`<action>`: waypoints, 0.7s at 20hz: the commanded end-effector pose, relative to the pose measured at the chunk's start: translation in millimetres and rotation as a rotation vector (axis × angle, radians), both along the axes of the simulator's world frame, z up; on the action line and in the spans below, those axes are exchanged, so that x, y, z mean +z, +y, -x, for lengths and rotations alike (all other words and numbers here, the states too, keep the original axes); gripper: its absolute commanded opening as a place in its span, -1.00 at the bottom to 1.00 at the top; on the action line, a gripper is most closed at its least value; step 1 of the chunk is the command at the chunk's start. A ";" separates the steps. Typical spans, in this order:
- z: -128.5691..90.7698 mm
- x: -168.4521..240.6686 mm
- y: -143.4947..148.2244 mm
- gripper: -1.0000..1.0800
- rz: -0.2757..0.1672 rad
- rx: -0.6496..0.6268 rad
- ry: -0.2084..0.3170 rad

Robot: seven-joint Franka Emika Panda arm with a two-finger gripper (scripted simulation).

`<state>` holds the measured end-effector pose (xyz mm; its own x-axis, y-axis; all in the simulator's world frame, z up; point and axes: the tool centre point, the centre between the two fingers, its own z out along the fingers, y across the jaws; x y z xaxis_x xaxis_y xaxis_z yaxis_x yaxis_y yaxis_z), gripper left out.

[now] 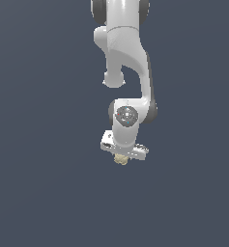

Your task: Pick up the object and move it to a goal position.

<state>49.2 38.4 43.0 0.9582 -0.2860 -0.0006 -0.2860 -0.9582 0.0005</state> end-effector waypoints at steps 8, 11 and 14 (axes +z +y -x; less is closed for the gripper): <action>31.4 20.2 31.2 -1.00 0.000 0.001 -0.001; 49.1 31.4 48.5 -1.00 0.000 0.001 -0.001; 70.6 45.2 69.7 -1.00 0.000 0.001 -0.001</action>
<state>-10.4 97.0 81.1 0.9581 -0.2864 -0.0008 -0.2864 -0.9581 0.0007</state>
